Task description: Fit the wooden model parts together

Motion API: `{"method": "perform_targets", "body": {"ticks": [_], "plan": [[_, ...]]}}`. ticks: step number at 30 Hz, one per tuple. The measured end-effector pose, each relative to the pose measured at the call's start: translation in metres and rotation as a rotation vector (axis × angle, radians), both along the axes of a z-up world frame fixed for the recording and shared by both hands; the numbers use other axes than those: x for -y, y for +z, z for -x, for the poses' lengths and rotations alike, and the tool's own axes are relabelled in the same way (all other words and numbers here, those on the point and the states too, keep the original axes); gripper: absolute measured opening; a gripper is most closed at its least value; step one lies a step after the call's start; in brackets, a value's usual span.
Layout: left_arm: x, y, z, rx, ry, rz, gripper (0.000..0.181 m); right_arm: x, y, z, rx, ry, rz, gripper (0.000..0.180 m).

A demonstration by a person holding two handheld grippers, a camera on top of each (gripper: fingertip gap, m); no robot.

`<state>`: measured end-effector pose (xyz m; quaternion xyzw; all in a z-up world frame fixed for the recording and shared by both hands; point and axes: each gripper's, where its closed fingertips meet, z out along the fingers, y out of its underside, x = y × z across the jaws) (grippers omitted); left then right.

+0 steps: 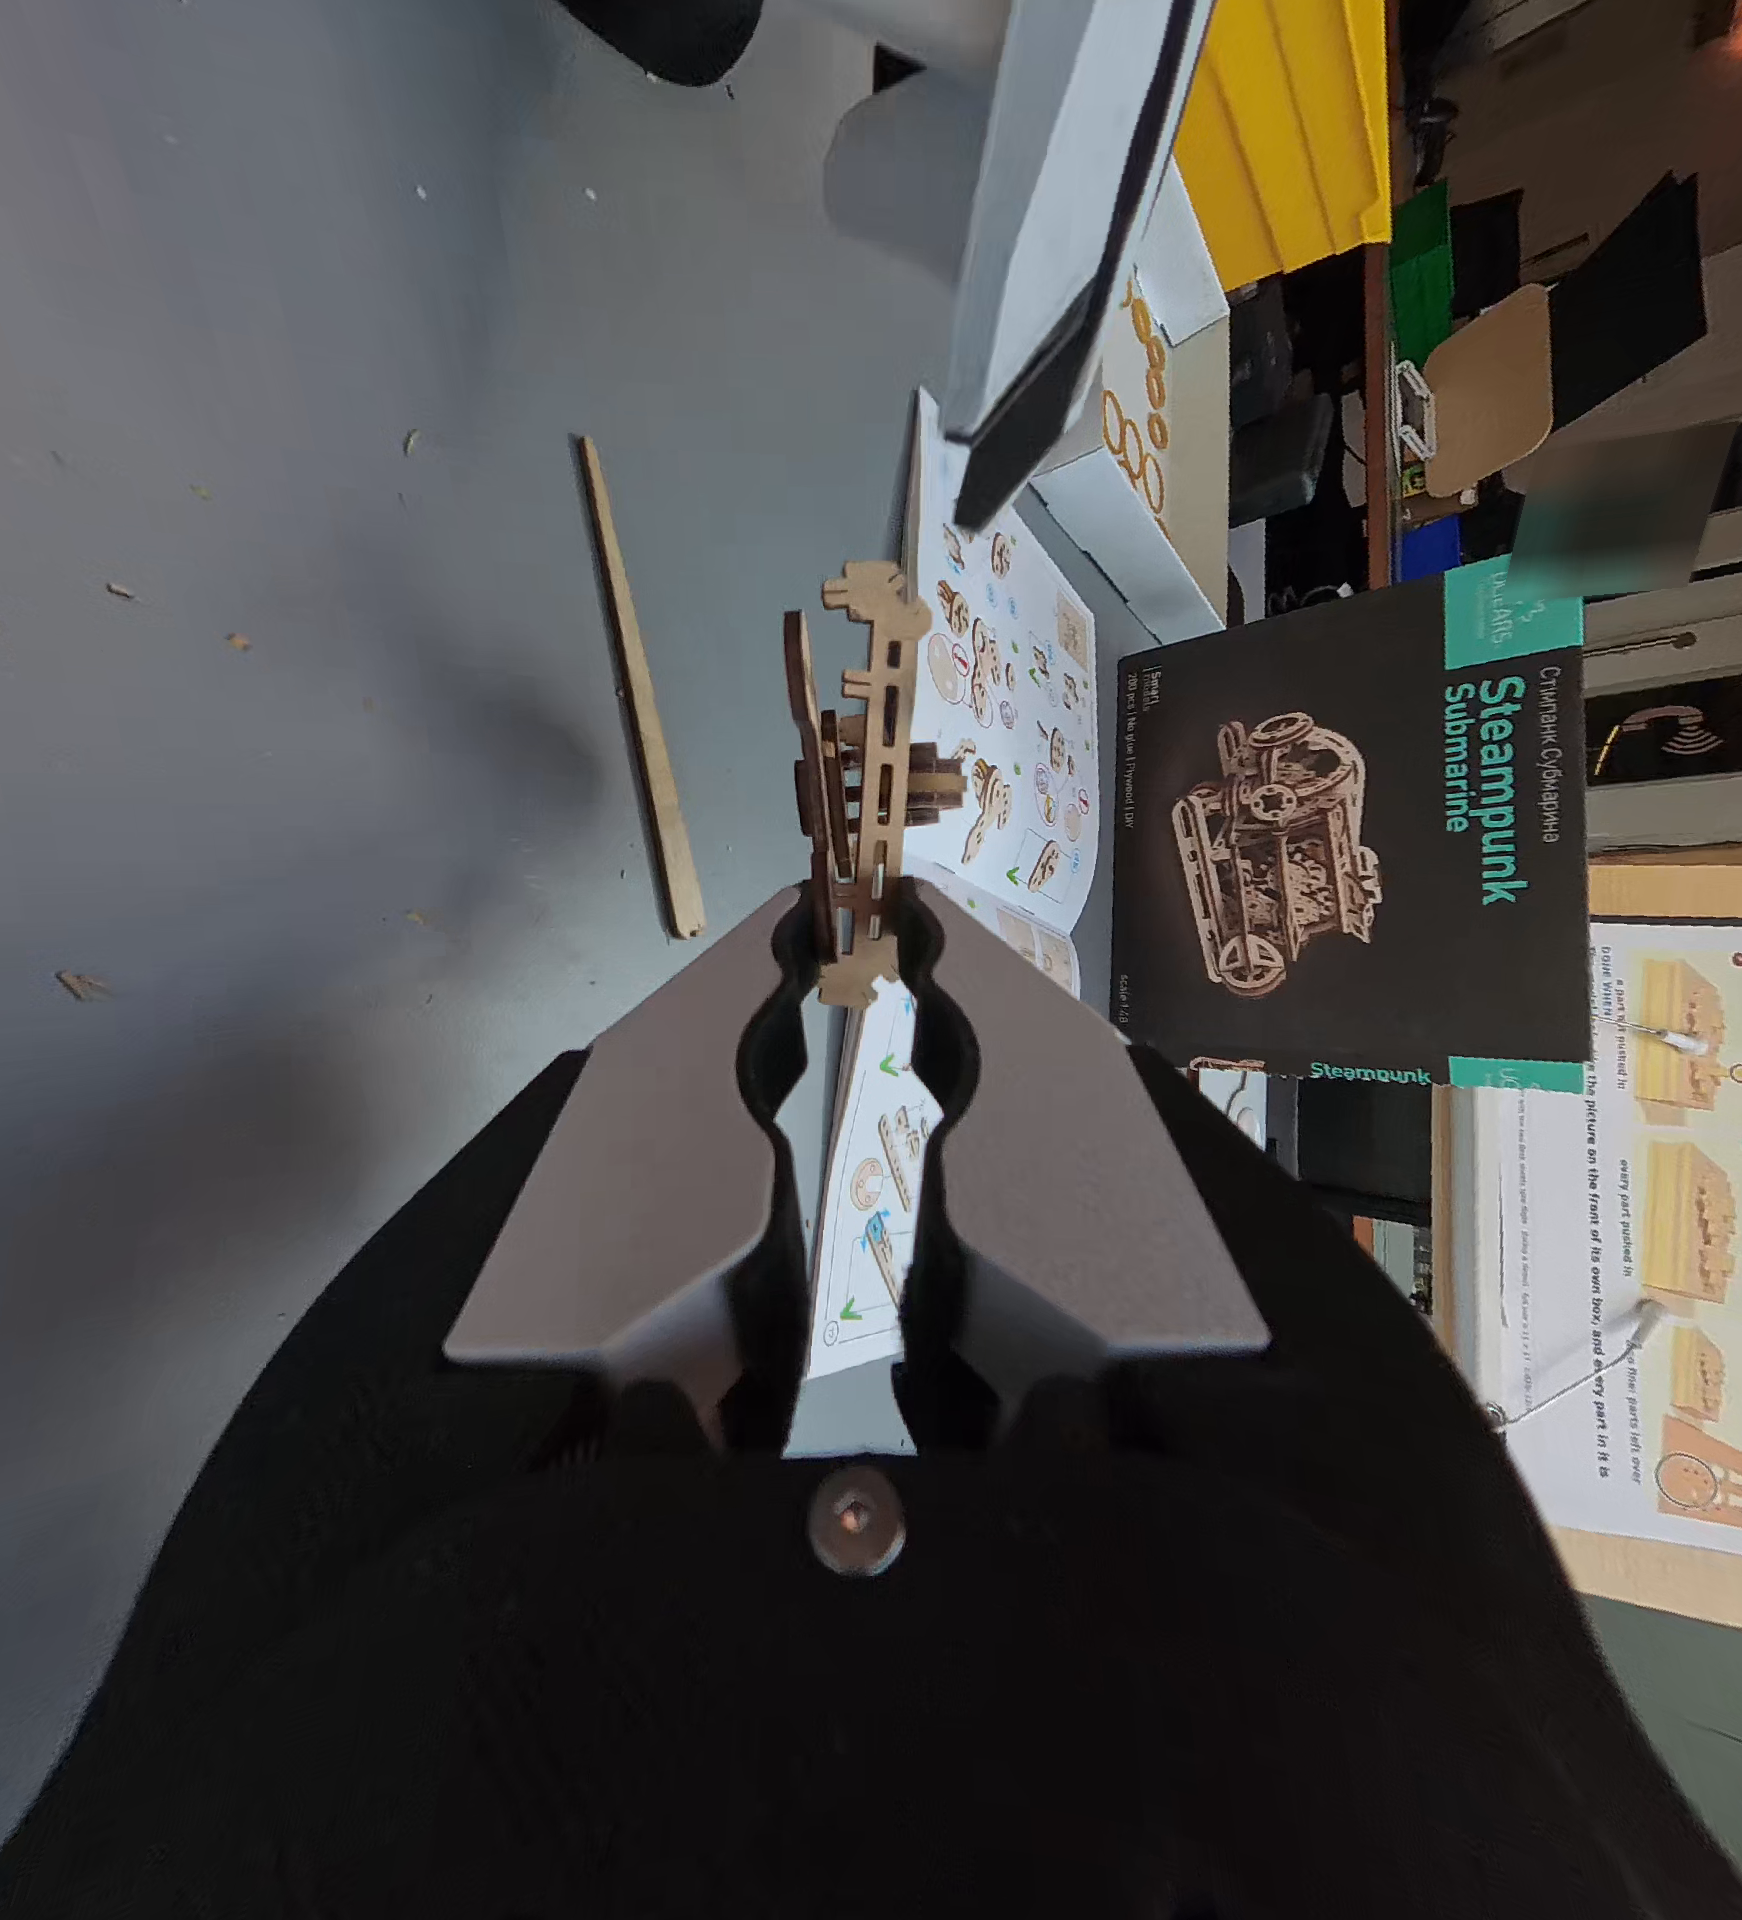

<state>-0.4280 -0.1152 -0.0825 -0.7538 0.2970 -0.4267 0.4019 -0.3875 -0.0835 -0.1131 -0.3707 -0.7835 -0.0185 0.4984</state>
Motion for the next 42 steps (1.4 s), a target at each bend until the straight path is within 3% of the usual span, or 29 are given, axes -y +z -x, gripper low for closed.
{"method": "perform_targets", "body": {"ticks": [7,15,31,42], "plan": [[0.004,0.002,-0.004,-0.324,0.052,-0.439,0.060,0.000,0.004,0.000,-0.009,-0.013,-0.001,0.014],[-0.004,-0.014,-0.021,-0.671,0.089,-0.767,0.056,0.007,0.007,0.000,-0.025,0.005,0.049,0.014],[-0.003,-0.022,-0.028,-0.765,0.051,-0.874,0.018,0.014,0.003,0.001,-0.011,0.035,0.087,0.015],[-0.004,-0.024,-0.028,-0.751,0.058,-0.853,0.019,0.012,0.004,0.001,-0.002,0.015,0.047,0.014]]}}
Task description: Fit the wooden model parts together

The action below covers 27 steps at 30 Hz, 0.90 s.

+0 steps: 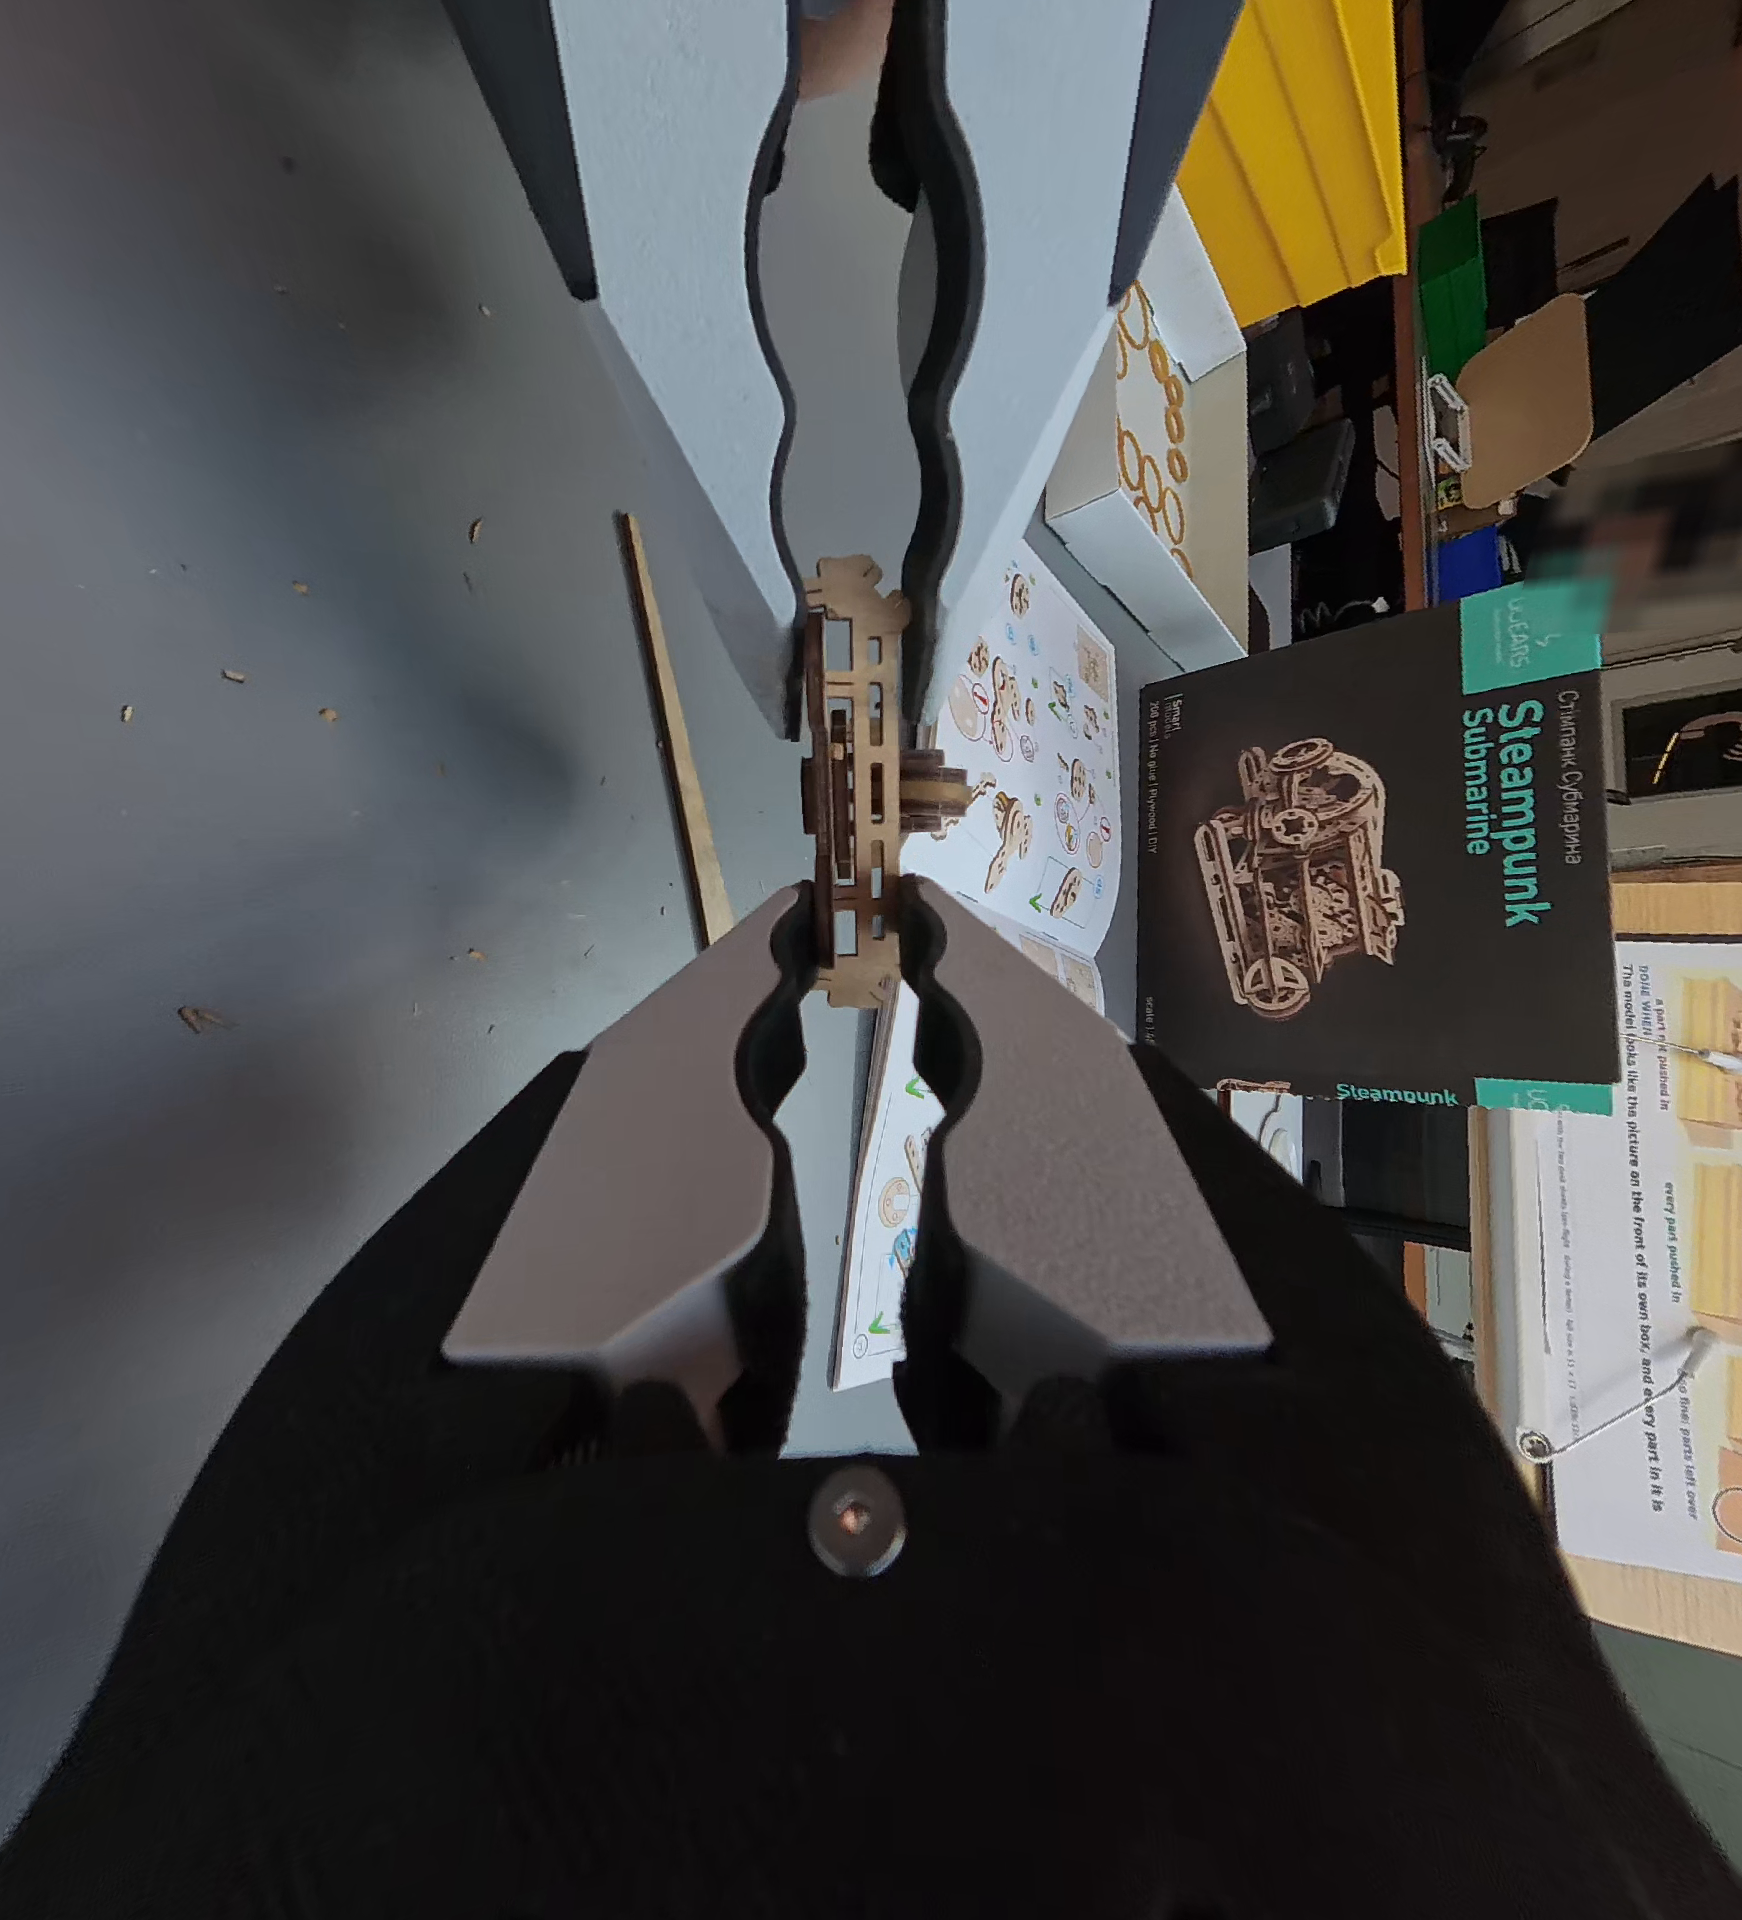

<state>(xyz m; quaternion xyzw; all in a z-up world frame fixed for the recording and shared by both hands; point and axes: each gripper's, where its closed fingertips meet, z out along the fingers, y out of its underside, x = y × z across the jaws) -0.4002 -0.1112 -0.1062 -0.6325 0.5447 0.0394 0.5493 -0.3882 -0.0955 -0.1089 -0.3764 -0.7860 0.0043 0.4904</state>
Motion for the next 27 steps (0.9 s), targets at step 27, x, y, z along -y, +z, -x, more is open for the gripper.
{"method": "perform_targets", "body": {"ticks": [27], "plan": [[0.000,0.013,-0.003,0.110,0.008,0.009,0.024,-0.005,0.014,0.003,-0.042,-0.064,-0.148,0.013]]}}
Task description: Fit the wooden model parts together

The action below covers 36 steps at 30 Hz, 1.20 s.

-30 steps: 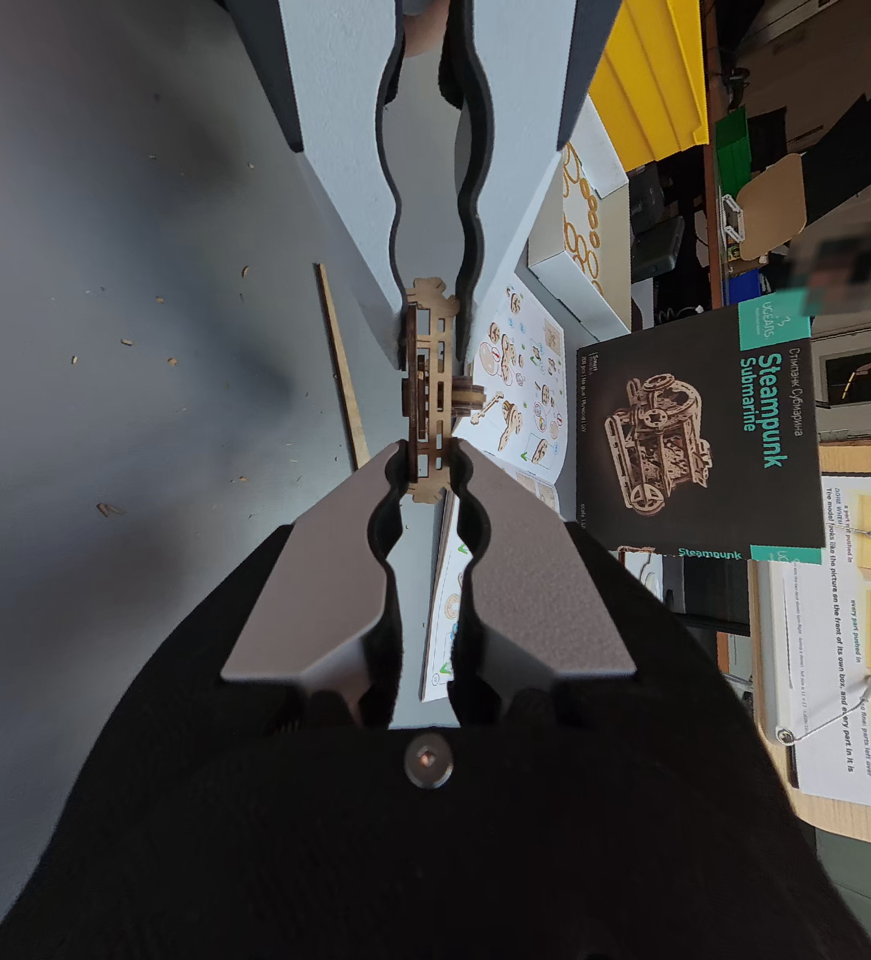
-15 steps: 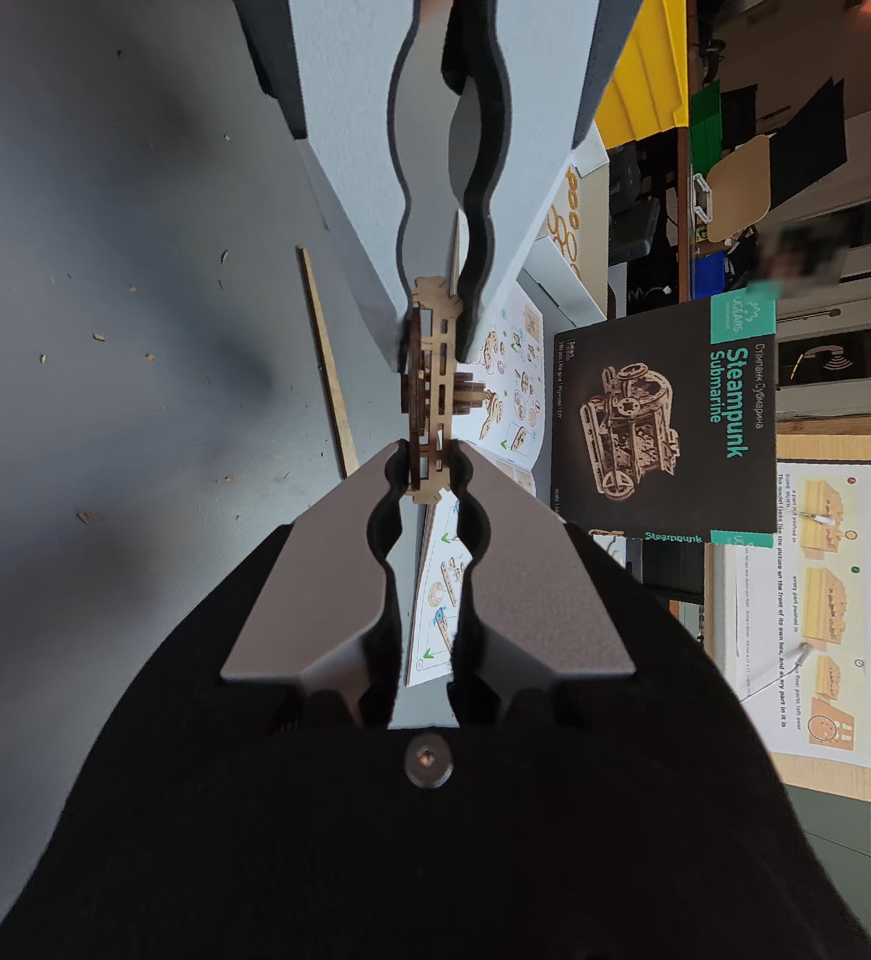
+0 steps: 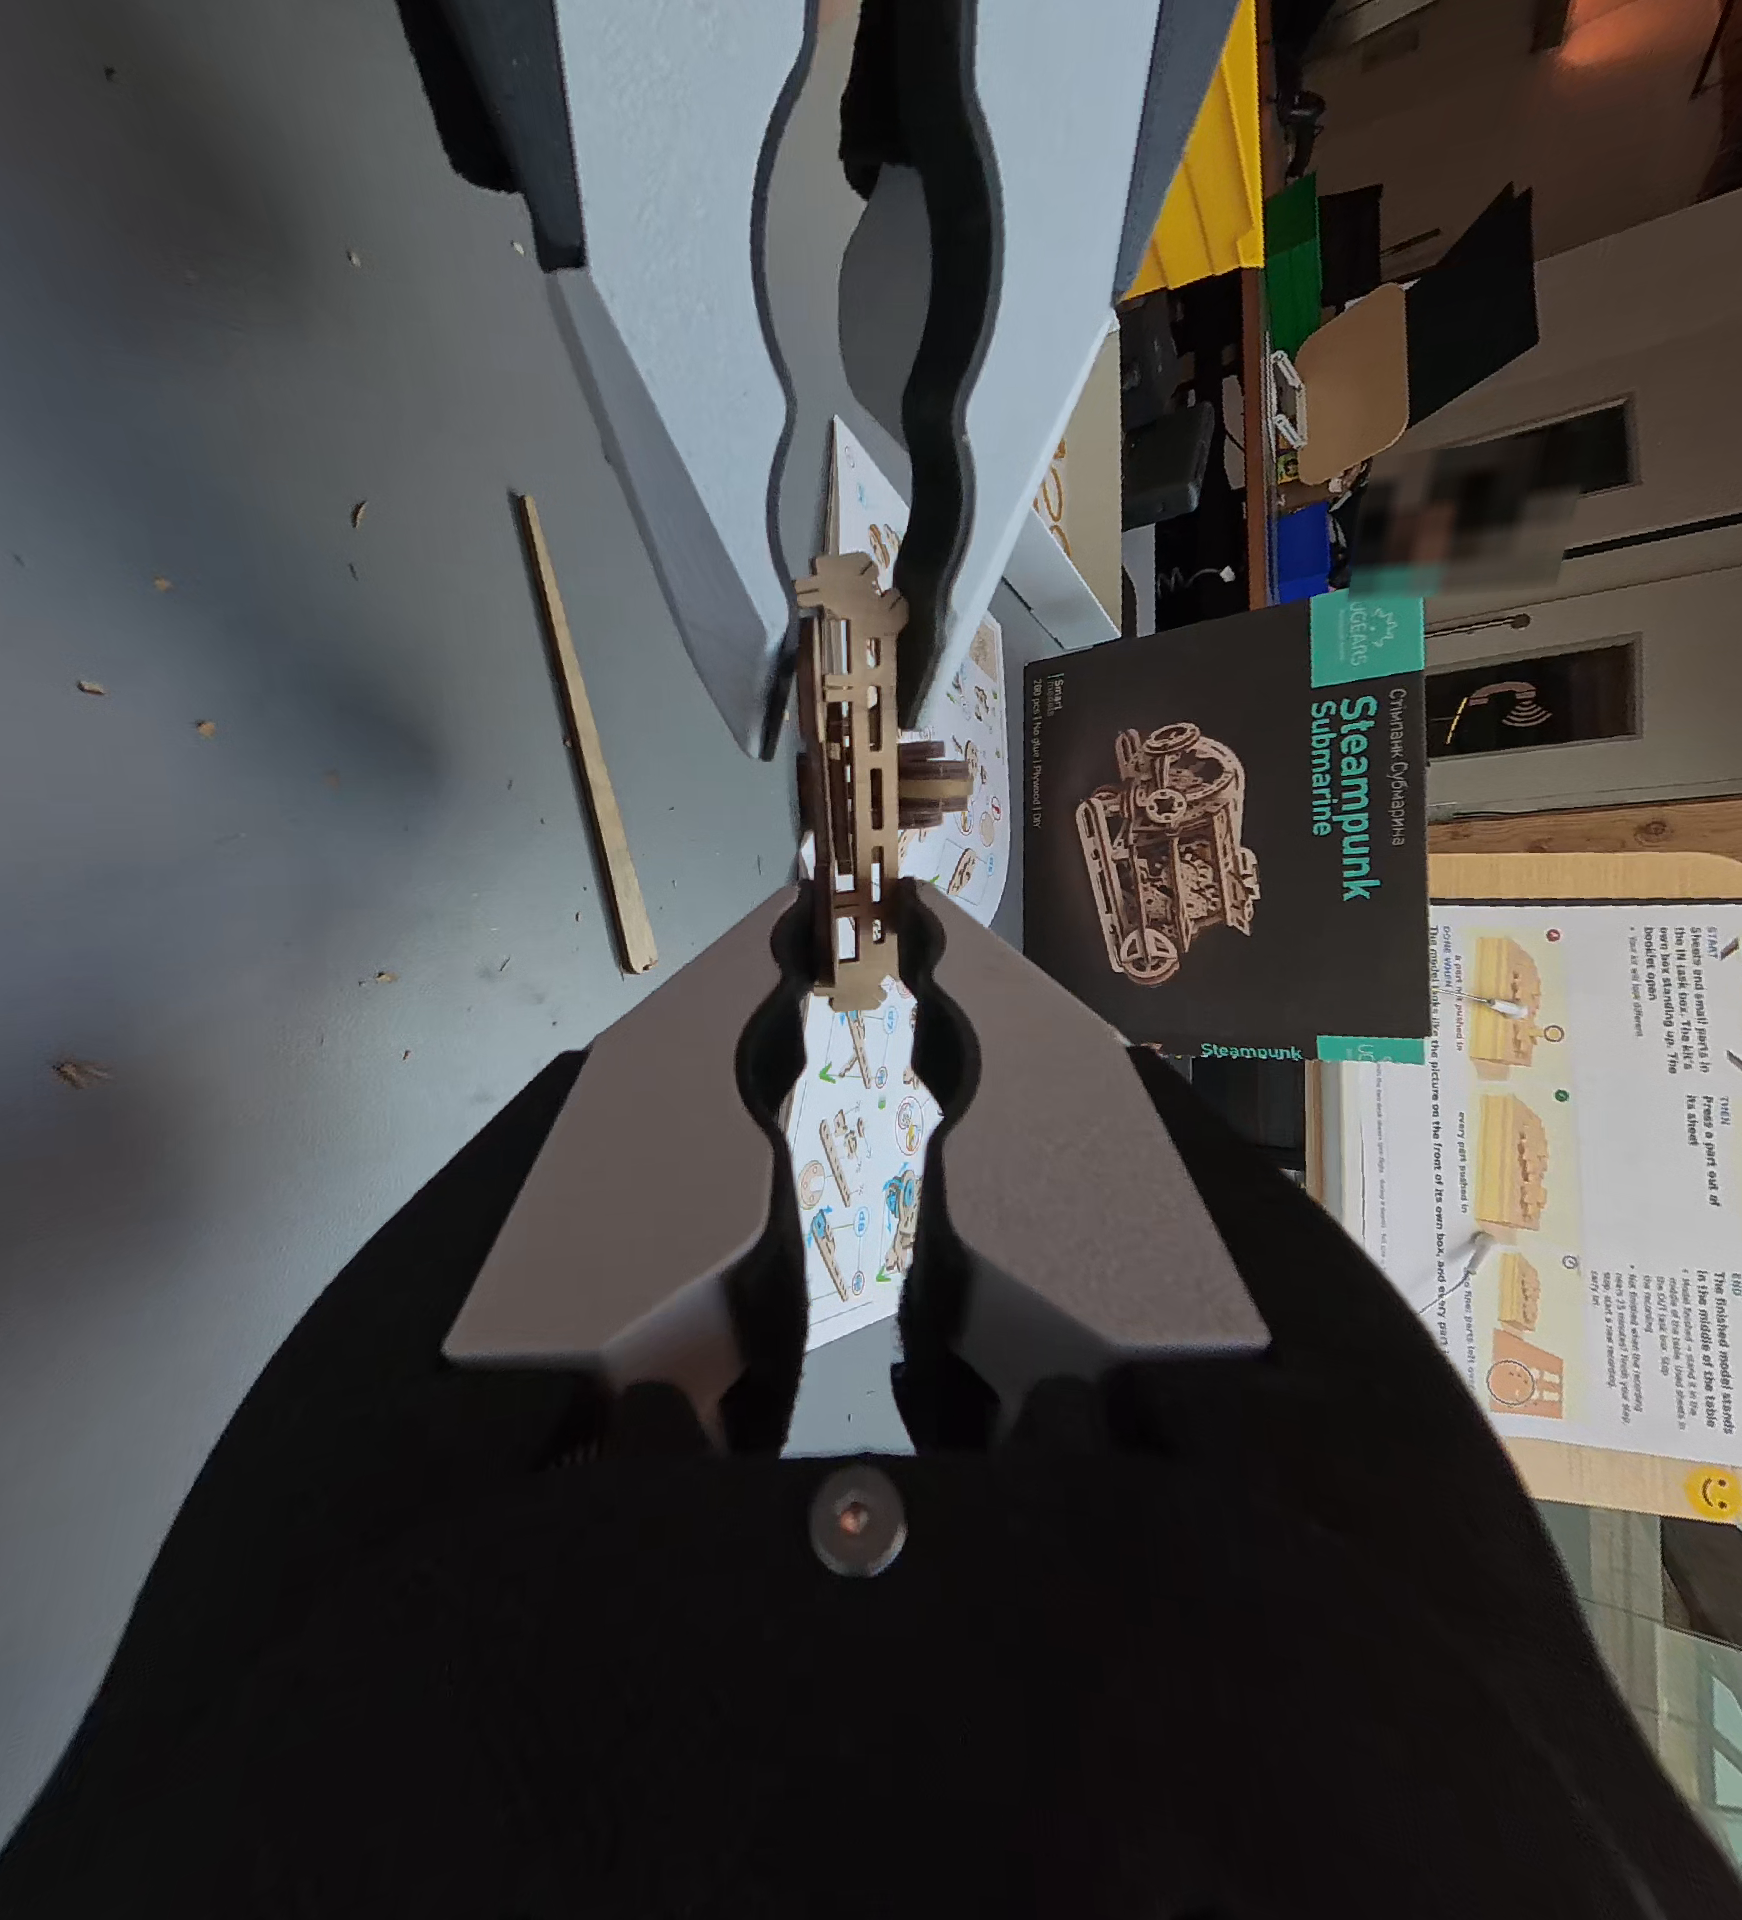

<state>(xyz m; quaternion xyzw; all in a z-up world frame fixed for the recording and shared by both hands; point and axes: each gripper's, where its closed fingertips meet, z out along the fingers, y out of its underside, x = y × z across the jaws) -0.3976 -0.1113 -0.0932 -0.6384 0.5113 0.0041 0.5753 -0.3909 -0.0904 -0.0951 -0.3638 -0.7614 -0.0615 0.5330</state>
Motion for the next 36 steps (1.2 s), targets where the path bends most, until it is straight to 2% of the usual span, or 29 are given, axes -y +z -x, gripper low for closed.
{"method": "perform_targets", "body": {"ticks": [5,17,24,29,36], "plan": [[0.000,0.003,0.001,-0.005,0.005,-0.023,0.022,0.000,0.002,0.001,-0.013,-0.004,-0.009,0.014],[0.001,0.006,0.000,0.018,-0.009,-0.022,0.021,0.004,0.001,0.002,-0.040,0.013,0.127,0.014],[0.000,0.007,0.001,0.012,0.000,-0.032,0.021,0.003,0.003,0.002,-0.056,-0.002,0.119,0.013],[0.001,0.004,0.003,-0.015,-0.002,-0.039,0.018,0.005,-0.001,0.002,-0.049,0.006,0.237,0.016],[0.002,-0.003,0.000,-0.049,-0.017,-0.034,0.018,0.008,-0.009,0.000,-0.011,0.022,0.286,0.015]]}}
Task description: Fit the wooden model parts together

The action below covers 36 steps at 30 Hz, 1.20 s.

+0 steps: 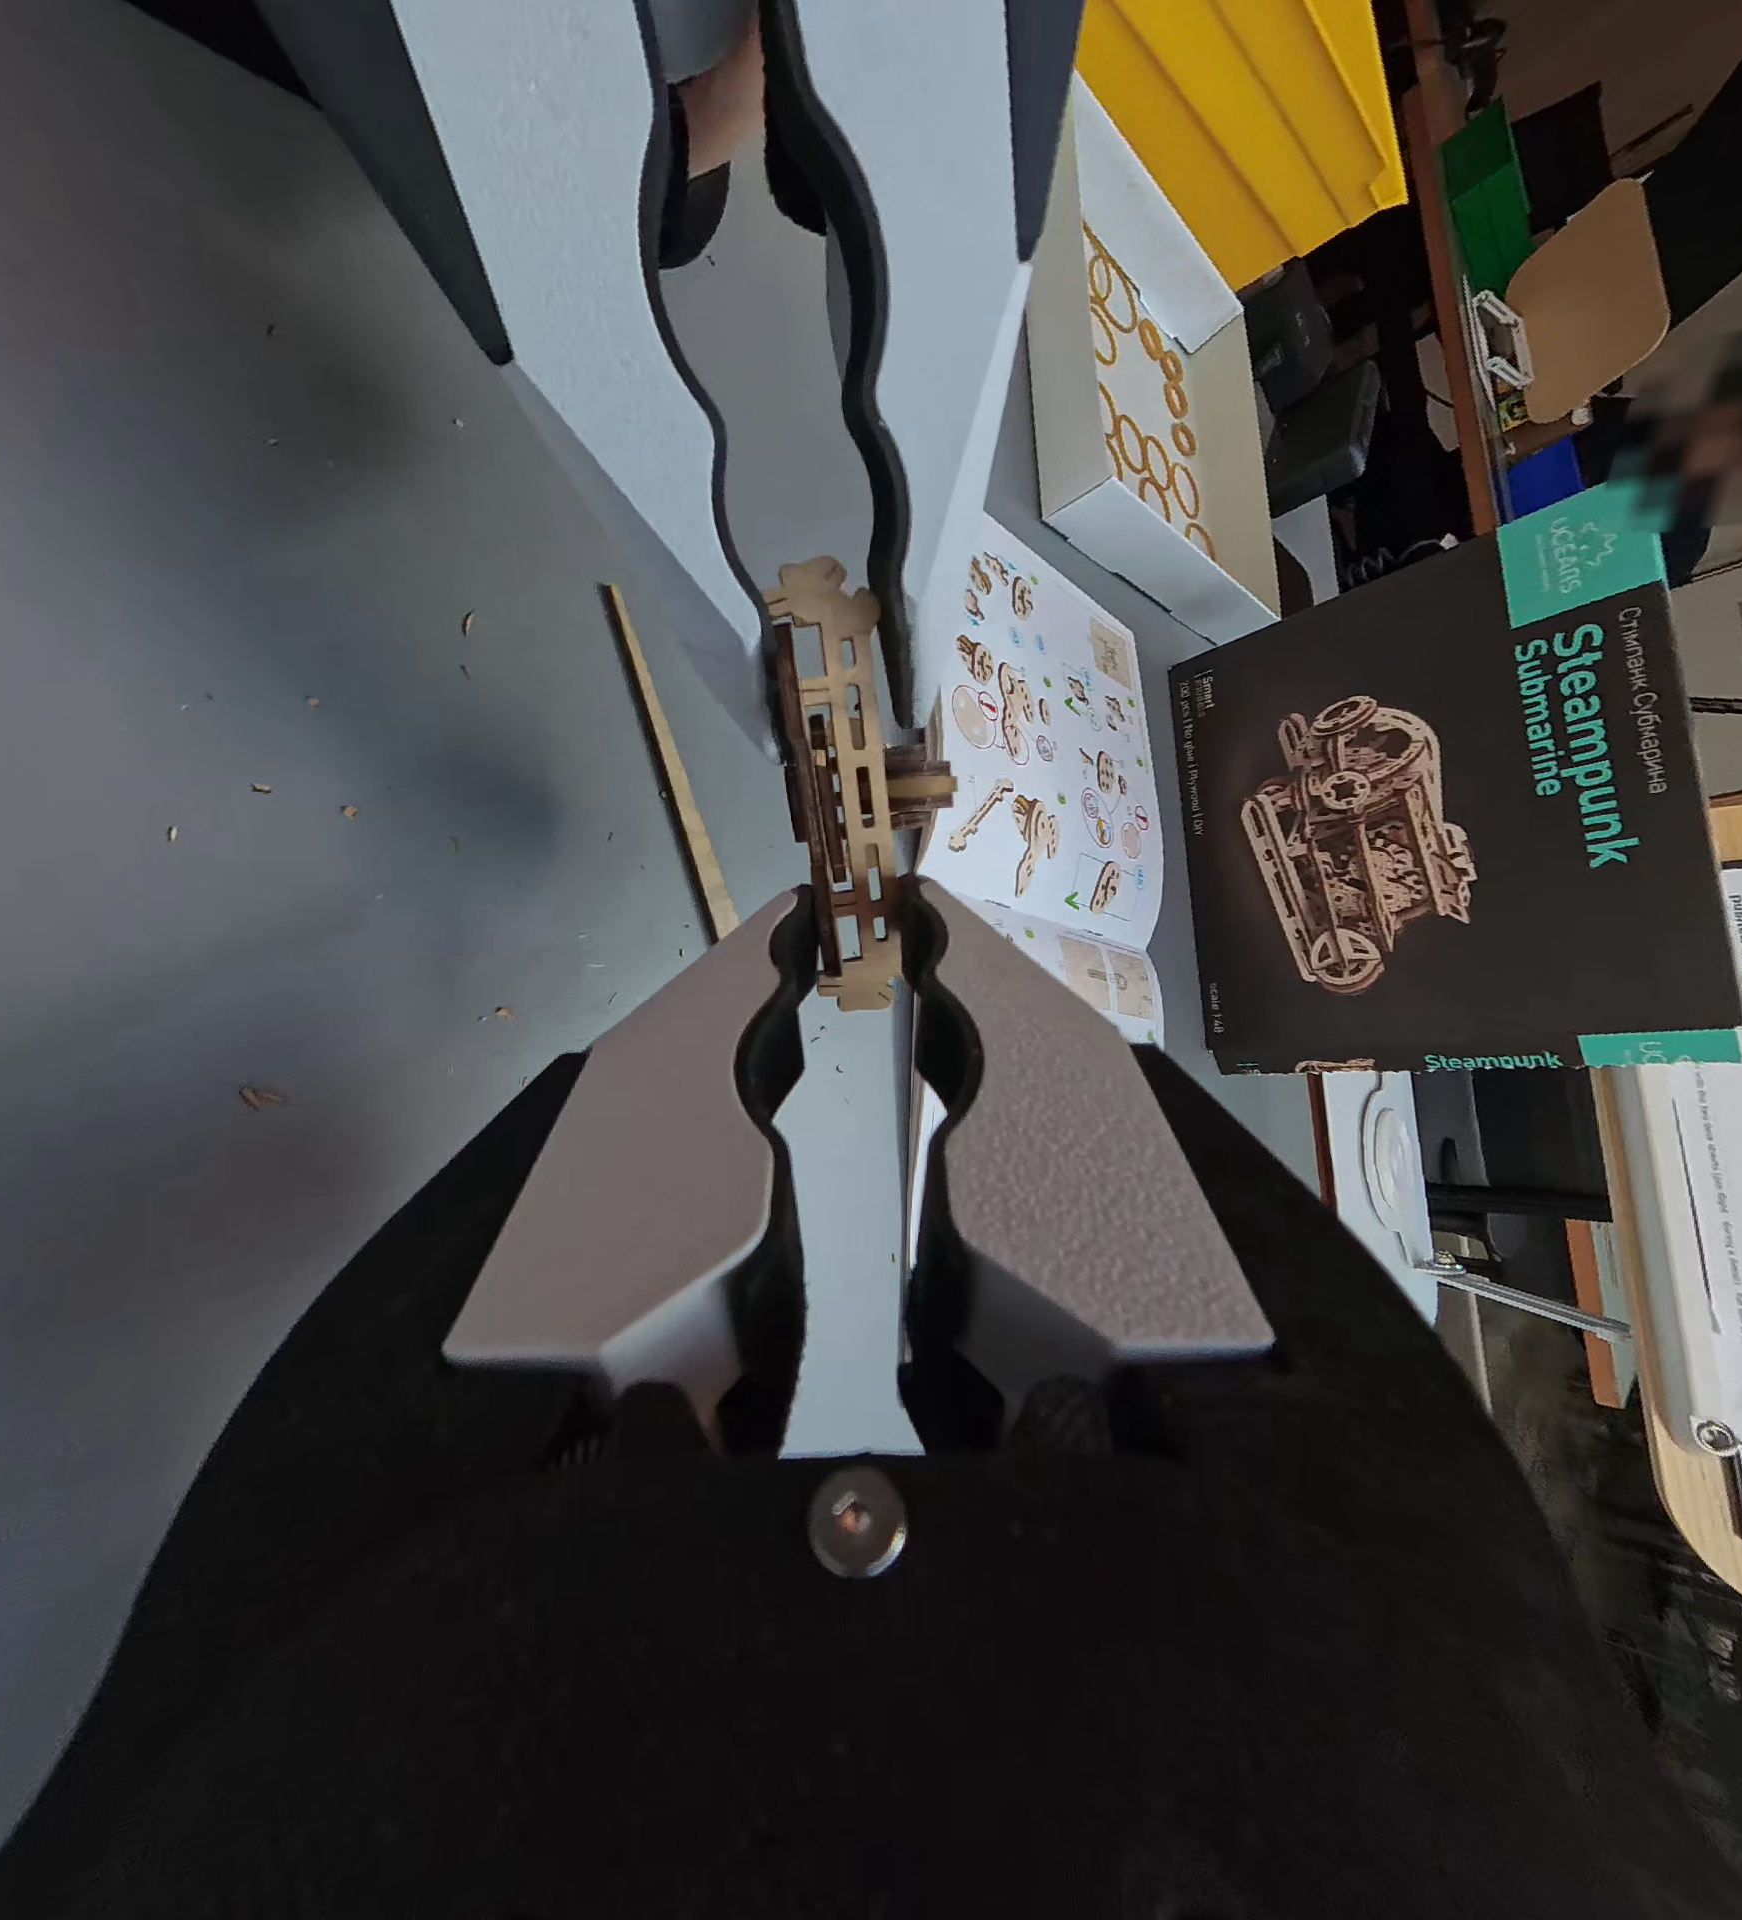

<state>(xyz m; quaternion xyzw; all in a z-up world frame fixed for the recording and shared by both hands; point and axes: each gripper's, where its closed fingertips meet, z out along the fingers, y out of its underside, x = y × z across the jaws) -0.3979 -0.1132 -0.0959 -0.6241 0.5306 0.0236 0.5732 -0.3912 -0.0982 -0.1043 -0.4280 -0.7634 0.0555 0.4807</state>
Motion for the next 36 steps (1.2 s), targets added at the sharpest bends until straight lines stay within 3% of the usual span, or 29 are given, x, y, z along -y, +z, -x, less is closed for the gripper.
{"method": "perform_targets", "body": {"ticks": [14,36], "plan": [[0.005,-0.002,-0.004,-0.050,-0.028,-0.031,0.018,0.008,-0.002,-0.004,-0.010,0.094,0.075,0.014],[0.006,-0.013,-0.004,-0.095,-0.031,0.007,0.018,0.009,-0.014,-0.004,0.034,0.079,0.143,0.013]]}}
